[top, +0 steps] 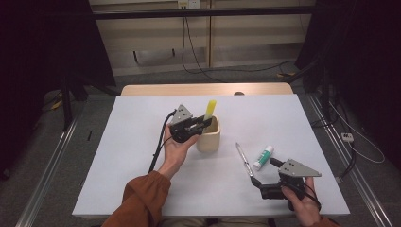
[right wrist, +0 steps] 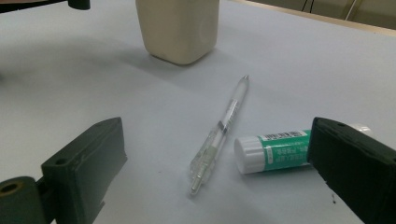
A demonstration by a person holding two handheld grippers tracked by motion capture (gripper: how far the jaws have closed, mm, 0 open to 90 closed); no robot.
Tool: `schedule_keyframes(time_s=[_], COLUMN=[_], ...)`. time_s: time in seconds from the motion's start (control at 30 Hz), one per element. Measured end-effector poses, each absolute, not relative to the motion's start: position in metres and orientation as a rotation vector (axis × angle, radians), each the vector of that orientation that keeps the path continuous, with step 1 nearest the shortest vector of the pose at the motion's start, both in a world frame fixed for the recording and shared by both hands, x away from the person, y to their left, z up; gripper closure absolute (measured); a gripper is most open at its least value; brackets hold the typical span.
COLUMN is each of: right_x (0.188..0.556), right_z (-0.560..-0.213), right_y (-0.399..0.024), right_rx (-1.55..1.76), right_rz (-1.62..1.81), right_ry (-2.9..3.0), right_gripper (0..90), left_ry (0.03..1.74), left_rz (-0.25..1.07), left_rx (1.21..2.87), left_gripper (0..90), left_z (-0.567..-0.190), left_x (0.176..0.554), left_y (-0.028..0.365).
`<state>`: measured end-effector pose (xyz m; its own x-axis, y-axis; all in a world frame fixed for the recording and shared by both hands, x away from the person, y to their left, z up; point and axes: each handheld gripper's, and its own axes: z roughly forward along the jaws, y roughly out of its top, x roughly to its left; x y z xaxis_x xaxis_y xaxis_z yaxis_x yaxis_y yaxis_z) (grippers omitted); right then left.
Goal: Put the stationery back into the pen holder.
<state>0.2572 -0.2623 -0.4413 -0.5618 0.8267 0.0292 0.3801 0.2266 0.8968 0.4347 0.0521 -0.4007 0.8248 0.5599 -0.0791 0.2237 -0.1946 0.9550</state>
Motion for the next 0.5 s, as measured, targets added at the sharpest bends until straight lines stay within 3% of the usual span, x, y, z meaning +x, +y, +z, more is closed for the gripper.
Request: schedule_keyframes(time_s=[0.17, 0.27, 0.37, 0.43, 0.5], right_x=[0.257, 0.257, 0.257, 0.258, 0.258], right_z=[-0.441, -0.441, -0.441, -0.441, -0.442], right_y=[-0.262, -0.262, -0.262, -0.262, -0.262], right_rx=[1.110, 1.109, 1.110, 1.109, 1.107], right_rz=[1.295, 1.297, 1.296, 1.295, 1.292], right_ry=[2.047, 2.046, 2.046, 2.048, 2.049], right_gripper=[4.5, 4.4, 4.3, 4.3, 4.5], left_ry=[0.607, 0.612, 0.624, 0.604, 0.581], left_rz=[0.326, 0.326, 0.311, 0.372, 0.399], left_rx=[1.791, 1.789, 1.780, 1.771, 1.777], left_gripper=[75.9, 58.0, 47.2, 39.4, 36.4], left_z=[-0.402, -0.402, -0.396, -0.391, -0.387], left_x=[0.434, 0.433, 0.427, 0.422, 0.421], left_y=[0.051, 0.050, 0.051, 0.049, 0.050])
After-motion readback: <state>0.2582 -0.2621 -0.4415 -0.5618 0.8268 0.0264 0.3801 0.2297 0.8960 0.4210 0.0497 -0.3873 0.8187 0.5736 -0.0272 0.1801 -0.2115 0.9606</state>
